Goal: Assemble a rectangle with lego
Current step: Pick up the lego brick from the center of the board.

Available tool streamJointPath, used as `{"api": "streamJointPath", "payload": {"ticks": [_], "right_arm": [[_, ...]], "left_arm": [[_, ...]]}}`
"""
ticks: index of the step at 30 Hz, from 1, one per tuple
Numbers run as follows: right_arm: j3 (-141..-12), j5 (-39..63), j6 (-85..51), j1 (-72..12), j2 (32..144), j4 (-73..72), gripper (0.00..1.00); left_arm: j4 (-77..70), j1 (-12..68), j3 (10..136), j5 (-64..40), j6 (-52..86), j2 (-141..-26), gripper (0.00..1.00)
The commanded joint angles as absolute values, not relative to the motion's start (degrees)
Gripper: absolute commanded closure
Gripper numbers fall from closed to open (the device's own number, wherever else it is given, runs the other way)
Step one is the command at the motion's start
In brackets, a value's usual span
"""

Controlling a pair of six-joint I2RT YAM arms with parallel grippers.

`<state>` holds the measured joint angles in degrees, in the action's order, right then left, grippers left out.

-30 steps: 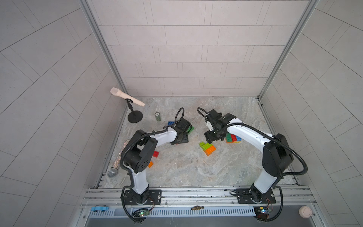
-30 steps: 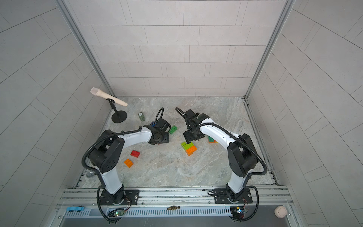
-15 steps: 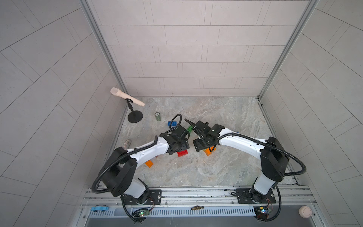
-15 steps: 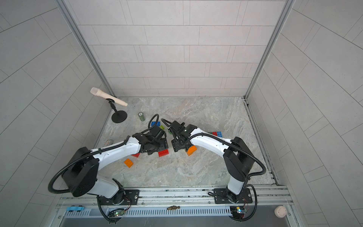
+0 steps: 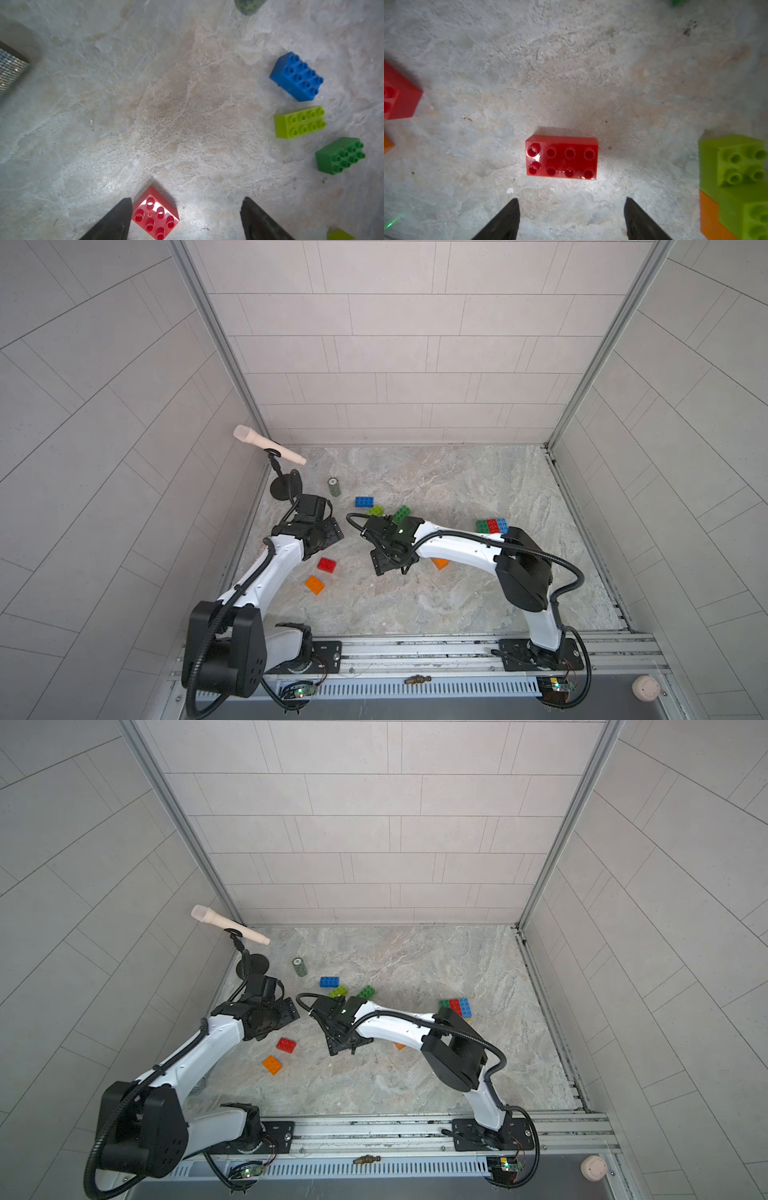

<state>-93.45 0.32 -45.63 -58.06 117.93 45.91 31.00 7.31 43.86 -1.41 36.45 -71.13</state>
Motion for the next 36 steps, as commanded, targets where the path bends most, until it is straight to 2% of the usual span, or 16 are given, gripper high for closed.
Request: {"api": "streamJointPath", "payload": {"ticks": [1,21,27,36], "right_arm": [[-97.04,-1.81,-48.40,-57.83,120.57,50.10,0.19],[-104.18,0.79,-46.85,-57.01,129.01,52.85,0.26],[-103.99,-0.08,-46.71,-56.98,128.31,52.91,0.33],[-106.08,-1.13,-44.91,-56.95,128.54,54.53,0.26]], "left_arm": [[30.67,6.77,42.55,-3.93,34.10,-71.67,0.13],[28.84,6.61,40.99,-5.51,32.87,-71.76,0.14],[28.54,6.63,40.87,-5.87,32.78,-71.85,0.15],[28.11,6.57,40.85,-6.57,32.70,-72.45,0.15]]}}
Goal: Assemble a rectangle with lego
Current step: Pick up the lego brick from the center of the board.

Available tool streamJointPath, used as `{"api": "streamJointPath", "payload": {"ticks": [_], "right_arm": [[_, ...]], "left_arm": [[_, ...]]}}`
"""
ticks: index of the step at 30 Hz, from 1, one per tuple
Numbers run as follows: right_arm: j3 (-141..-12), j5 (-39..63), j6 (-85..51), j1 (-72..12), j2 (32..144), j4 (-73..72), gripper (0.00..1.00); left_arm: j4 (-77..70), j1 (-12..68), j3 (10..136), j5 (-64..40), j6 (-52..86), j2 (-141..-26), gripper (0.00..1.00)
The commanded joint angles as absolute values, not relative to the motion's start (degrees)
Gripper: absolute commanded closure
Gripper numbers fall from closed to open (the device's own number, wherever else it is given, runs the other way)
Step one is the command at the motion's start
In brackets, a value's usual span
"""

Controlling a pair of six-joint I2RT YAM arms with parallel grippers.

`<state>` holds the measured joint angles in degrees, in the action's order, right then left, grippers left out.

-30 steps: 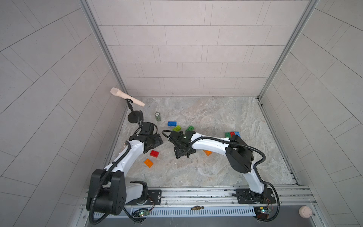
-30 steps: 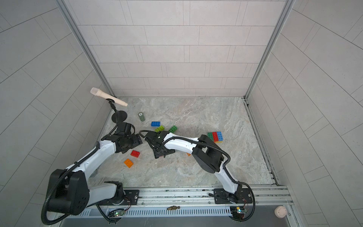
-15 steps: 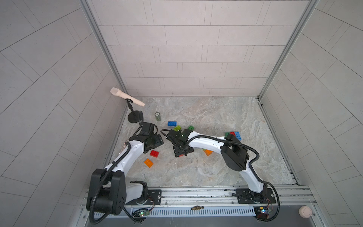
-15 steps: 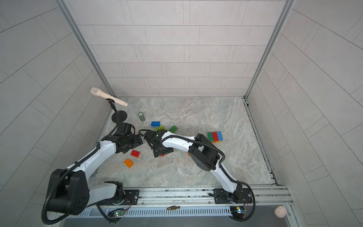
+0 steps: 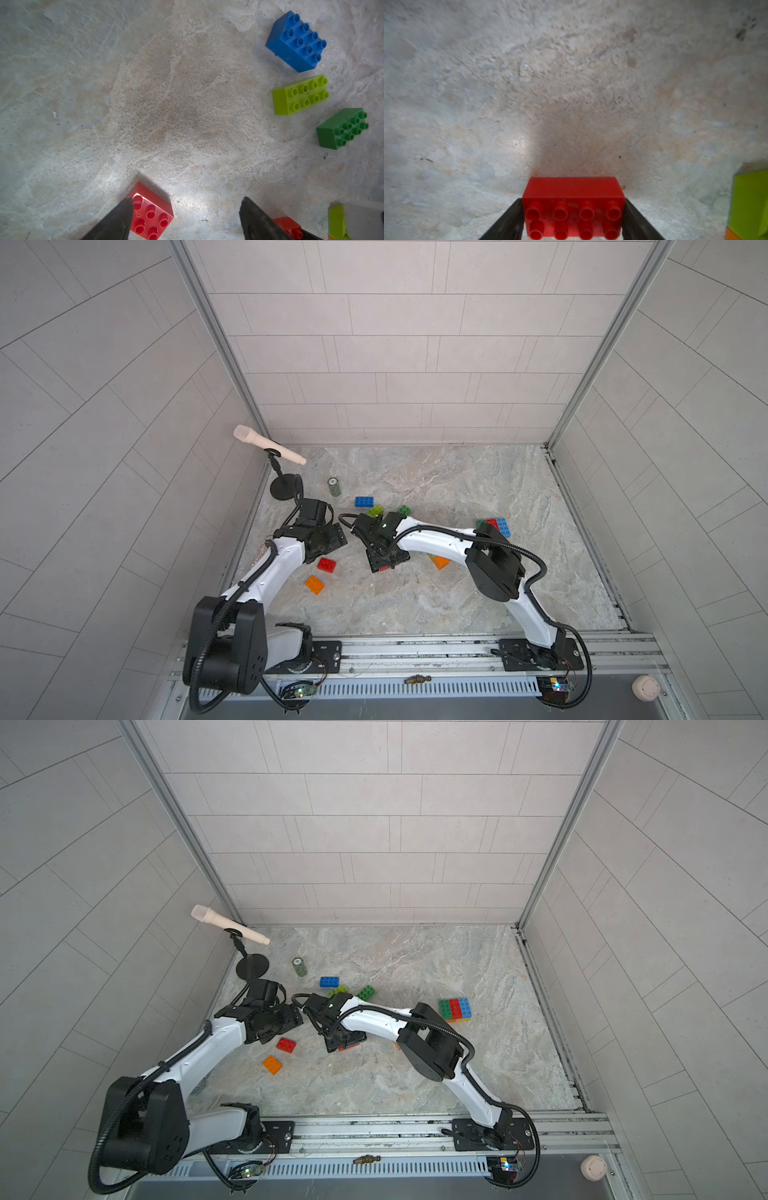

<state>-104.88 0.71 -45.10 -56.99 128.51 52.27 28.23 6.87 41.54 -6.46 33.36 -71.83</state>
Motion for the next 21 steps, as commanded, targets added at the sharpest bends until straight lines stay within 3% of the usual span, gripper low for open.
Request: {"api": "streamJointPath", "payload": {"ticks": [1,13,21], "right_arm": [[-106.17,-1.08,-44.82,-56.95,128.73,54.65,0.27],[-106.42,-0.35,-43.00,-56.76,129.99,54.88,0.35],[-106.67,3.77,-30.33,-55.96,125.71,54.96,0.44]], "left_arm": [[28.12,6.67,40.82,-6.62,32.70,-72.57,0.15],[28.30,6.64,41.02,-6.81,32.35,-72.28,0.16],[30.05,6.63,42.53,-6.27,30.23,-70.93,0.16]]}}
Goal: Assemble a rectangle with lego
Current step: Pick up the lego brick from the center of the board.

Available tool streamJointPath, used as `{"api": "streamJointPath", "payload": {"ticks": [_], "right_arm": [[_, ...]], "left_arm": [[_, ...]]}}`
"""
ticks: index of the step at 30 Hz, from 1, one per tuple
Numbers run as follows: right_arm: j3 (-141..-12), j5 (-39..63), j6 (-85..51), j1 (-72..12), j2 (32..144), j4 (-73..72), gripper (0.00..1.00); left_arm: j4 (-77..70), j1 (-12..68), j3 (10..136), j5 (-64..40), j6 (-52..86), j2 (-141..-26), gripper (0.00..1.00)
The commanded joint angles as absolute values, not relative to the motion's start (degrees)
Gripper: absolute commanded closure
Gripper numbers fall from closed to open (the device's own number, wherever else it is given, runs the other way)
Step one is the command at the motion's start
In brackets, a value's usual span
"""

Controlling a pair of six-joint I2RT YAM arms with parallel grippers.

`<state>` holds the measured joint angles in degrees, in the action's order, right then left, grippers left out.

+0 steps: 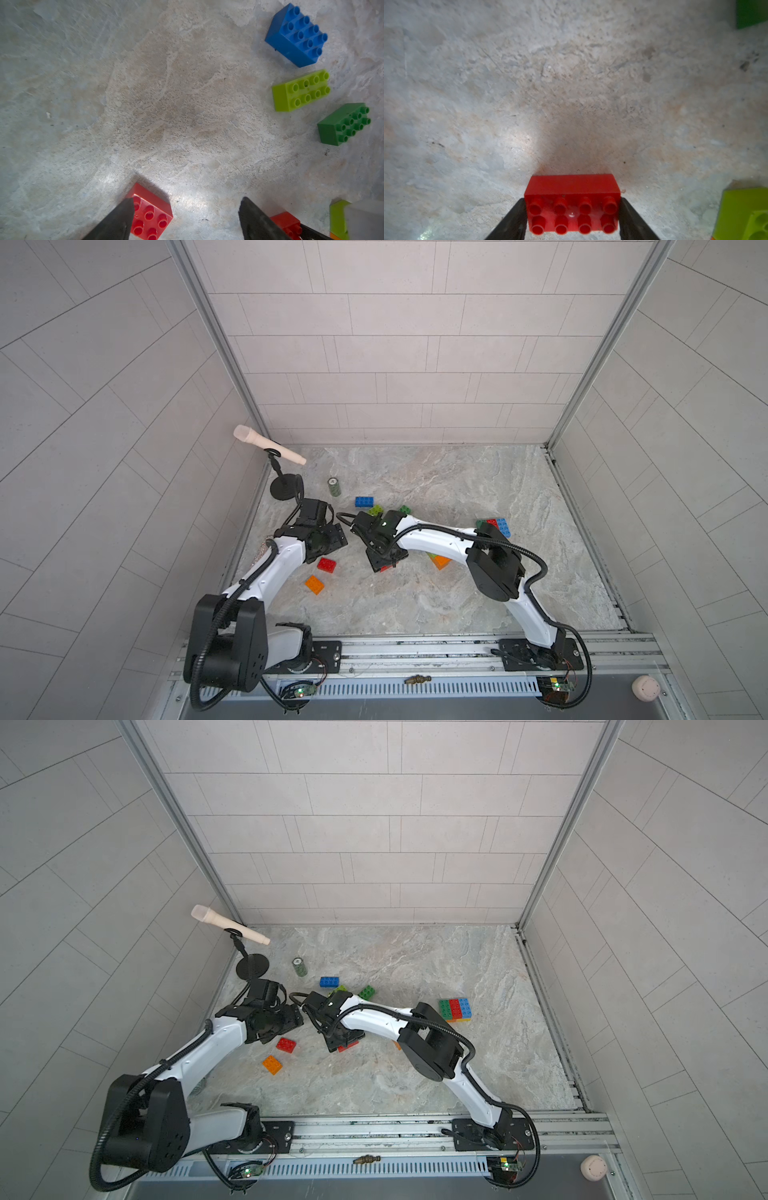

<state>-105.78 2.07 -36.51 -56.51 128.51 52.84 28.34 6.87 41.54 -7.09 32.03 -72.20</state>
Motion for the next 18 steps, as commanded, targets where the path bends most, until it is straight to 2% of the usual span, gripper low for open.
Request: {"api": "streamJointPath", "payload": {"ticks": [1,7,14,18], "right_arm": [[-106.02,5.00,-28.66,-55.46,124.78,55.04,0.45],[-102.25,9.16,-20.02,-52.47,118.61,56.47,0.47],[-98.61,8.78,-10.74,-44.96,110.60,59.22,0.47],[-97.56,7.36,-8.23,-40.55,109.54,60.33,0.48]], "left_arm": [[30.23,6.65,42.87,-6.19,29.61,-70.69,0.16],[26.99,9.15,43.08,-7.98,27.44,-69.70,0.17],[11.30,20.87,39.47,-8.25,26.96,-70.11,0.17],[2.75,25.41,38.06,-9.32,27.18,-72.07,0.17]]}}
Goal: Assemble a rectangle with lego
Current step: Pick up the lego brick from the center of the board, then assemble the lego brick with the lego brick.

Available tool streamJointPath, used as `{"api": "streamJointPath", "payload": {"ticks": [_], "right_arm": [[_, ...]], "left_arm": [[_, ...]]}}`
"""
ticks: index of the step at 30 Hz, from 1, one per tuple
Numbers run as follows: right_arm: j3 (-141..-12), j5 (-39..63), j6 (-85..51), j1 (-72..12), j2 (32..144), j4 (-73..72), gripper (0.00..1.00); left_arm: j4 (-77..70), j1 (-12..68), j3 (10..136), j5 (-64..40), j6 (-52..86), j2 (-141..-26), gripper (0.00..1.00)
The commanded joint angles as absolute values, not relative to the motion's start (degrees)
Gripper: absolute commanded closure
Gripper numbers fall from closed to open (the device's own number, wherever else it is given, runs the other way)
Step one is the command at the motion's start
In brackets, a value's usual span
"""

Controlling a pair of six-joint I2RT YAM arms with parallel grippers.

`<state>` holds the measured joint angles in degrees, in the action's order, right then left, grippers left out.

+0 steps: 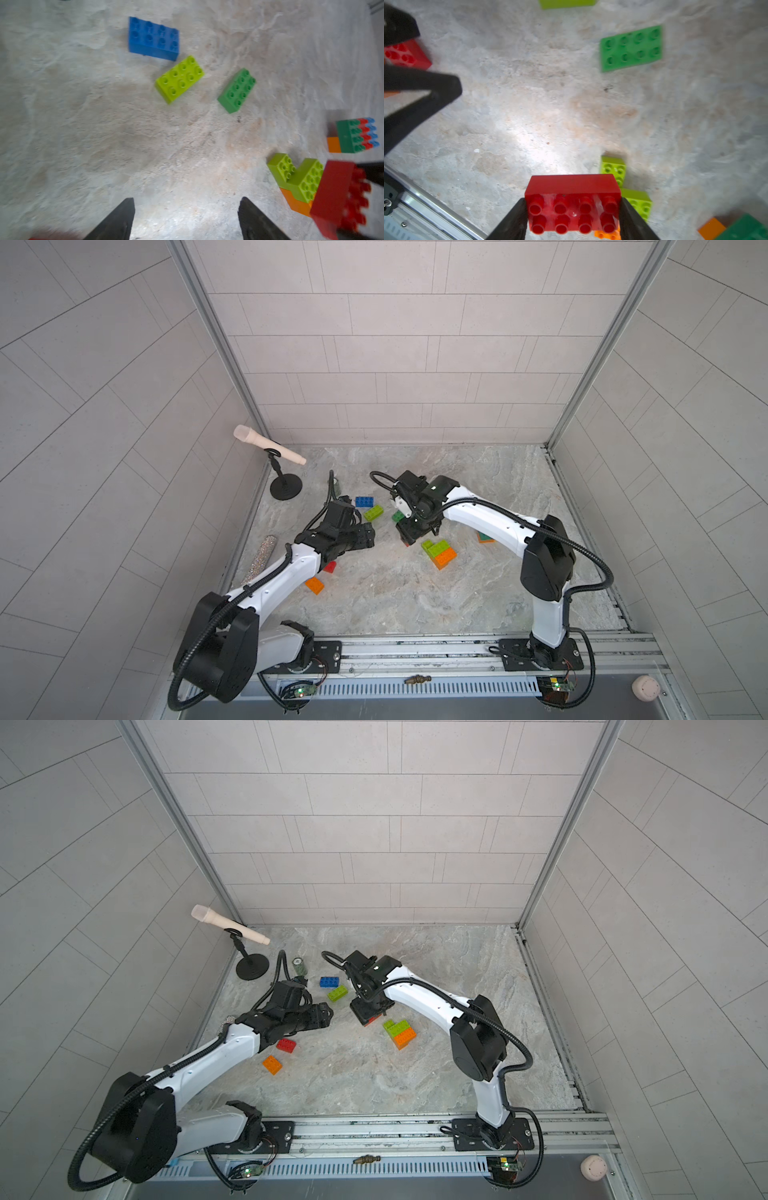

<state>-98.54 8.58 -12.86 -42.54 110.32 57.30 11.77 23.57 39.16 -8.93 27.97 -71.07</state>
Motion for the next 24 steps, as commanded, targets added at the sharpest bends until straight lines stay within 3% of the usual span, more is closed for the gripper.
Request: {"api": "streamJointPath", "payload": {"ticks": [1,24], "right_arm": [[-97.55,7.35,-7.59,-39.69,109.95,60.74,0.48],[-92.14,9.09,-3.34,-34.72,116.63,56.79,0.51]], "left_arm": [[1.32,26.33,38.05,-9.65,27.20,-72.56,0.17],[1.08,30.06,39.85,-10.27,26.72,-77.29,0.19]]}}
